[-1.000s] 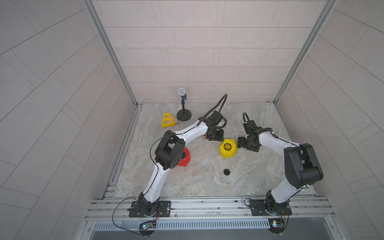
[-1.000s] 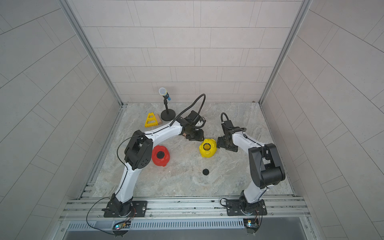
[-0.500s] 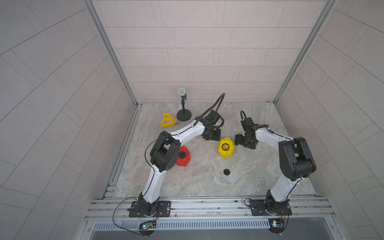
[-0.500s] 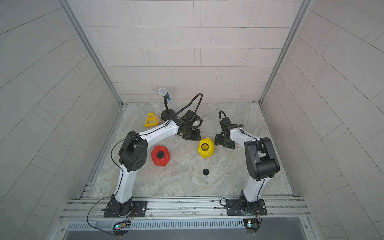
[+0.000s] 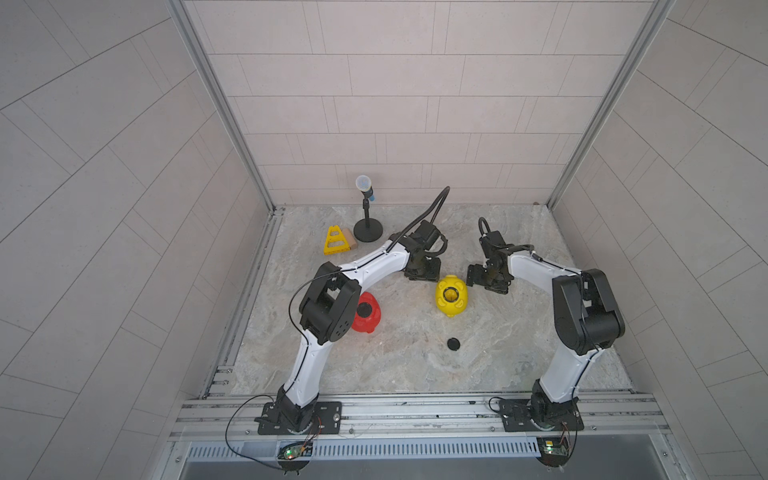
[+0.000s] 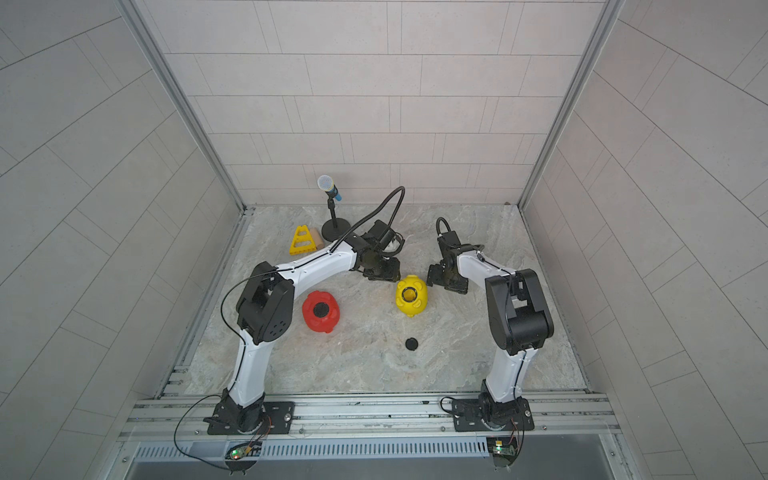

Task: Close piggy banks
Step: Adjust the piggy bank at the center of the board.

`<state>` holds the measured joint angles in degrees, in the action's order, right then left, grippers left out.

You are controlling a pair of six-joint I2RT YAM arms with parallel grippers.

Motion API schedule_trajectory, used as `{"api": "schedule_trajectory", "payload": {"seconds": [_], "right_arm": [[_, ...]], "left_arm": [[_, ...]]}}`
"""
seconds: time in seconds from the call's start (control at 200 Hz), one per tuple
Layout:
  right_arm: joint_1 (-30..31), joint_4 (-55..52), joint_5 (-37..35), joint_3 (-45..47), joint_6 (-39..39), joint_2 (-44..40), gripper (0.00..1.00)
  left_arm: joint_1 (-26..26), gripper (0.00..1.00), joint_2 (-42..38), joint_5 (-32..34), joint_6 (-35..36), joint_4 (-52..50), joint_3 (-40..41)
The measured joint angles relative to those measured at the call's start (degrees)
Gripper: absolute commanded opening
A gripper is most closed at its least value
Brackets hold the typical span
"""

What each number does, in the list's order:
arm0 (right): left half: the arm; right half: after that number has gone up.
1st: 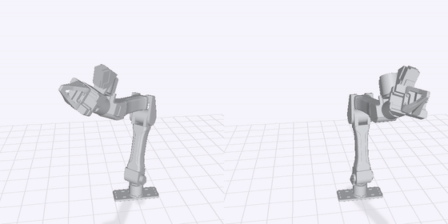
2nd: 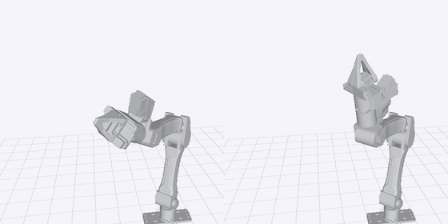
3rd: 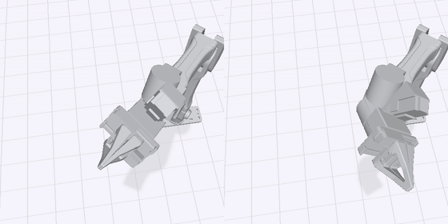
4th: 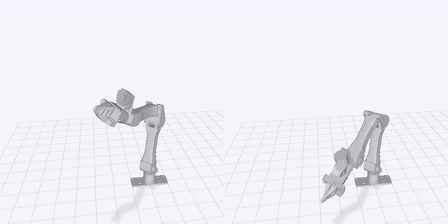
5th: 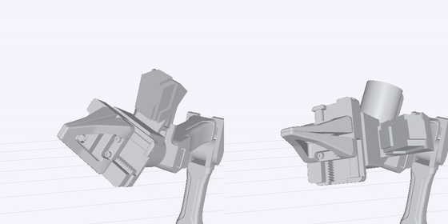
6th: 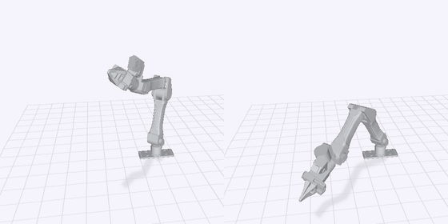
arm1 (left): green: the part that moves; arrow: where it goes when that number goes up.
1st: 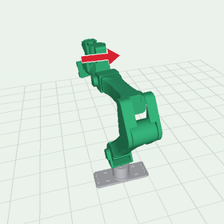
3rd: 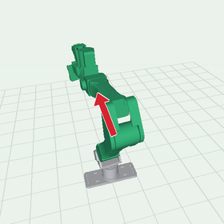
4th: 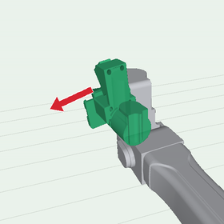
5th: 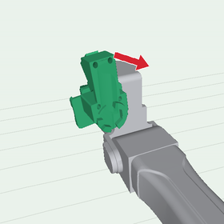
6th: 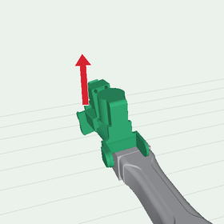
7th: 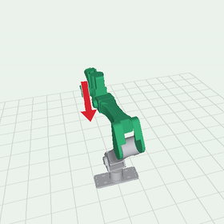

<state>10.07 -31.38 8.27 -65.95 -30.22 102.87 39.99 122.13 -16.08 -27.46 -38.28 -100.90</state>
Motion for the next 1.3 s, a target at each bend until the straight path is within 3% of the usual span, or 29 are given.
{"api": "schedule_trajectory", "payload": {"seconds": [0.65,0.976,1.301], "right_arm": [[-0.9,0.0,0.3,0.0,0.0,-0.2,0.87],[-2.4,0.3,0.3,0.1,-0.3,-0.6,0.85],[-2.5,0.3,0.4,1.5,-0.6,-4.3,0.84]], "left_arm": [[-0.4,0.55,-0.2,1.1,0.1,-2.9,-3.8],[-0.6,0.55,-4.1,1.6,0.5,-3.9,-3.7],[-0.7,0.55,-13.1,1.1,0.5,-3.1,5.8]]}}
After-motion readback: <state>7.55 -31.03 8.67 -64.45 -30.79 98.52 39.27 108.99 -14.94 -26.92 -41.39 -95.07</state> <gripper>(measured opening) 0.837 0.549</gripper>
